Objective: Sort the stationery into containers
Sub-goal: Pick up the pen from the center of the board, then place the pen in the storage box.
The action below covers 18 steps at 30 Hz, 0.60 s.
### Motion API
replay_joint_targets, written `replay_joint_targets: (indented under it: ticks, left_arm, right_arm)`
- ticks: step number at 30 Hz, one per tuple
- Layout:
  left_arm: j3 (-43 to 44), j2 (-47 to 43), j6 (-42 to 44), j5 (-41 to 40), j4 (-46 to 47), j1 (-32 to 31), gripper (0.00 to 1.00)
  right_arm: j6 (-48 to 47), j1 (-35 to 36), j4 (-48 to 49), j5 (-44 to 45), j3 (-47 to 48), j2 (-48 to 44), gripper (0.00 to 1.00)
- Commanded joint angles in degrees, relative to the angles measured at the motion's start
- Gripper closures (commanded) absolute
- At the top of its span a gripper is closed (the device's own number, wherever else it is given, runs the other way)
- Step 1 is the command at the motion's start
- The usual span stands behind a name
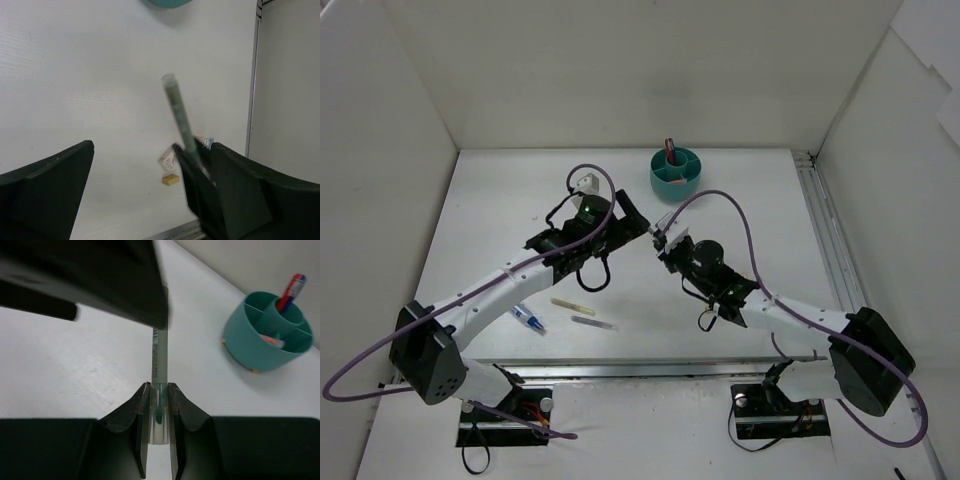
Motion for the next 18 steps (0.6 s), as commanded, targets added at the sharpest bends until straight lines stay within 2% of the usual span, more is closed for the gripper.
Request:
replay_joint_targets:
  ticks: [1, 2, 3, 6, 12, 14, 15, 18]
  left_arm:
    - [0.3, -6.6, 7.4, -3.1, 1.3, 0.6, 0.01]
    - [0.0, -8.8, 10.6, -6.1, 0.7, 0.6, 0.01]
    - [-0.8, -9.8, 11.1, -8.0, -0.6, 0.6, 0.00]
    - [-4.4, -14.5, 12.6, -14.4, -4.1, 3.0, 0.00]
    - [-13.0, -22.3, 17.6, -17.4, -4.7, 7.3, 0.00]
    - [-15.2, -23.9, 18.2, -17.2, -3.8, 7.8, 0.00]
    - [-16.6, -24.2, 18.2, -17.1, -3.8, 8.4, 0.00]
    - [-18.3, -25.2, 17.8, -16.5, -4.0, 9.8, 0.00]
  right_arm:
    - [-4.3, -5.3, -7.1, 2.8, 8.1, -3.1, 1.00]
    - [-4.7, -6.6, -11.1, 3.7, 12.7, -2.5, 1.00]
    - [-6.3, -7.3, -18.6, 3.4, 15.3, -2.1, 1.00]
    - [-11.4, -10.6, -31.8, 0.6, 24.6, 1.3, 1.00]
    - [-24.6, -15.3, -47.7, -0.5, 40.4, 11.6, 1.00]
    - [-28.5, -17.3, -51.2, -5.7, 47.5, 16.0, 1.00]
    - [-32.7, -17.6, -56.1, -7.1, 50.1, 17.5, 1.00]
    - [-39.7, -19.3, -64.9, -7.7, 59.4, 23.2, 1.00]
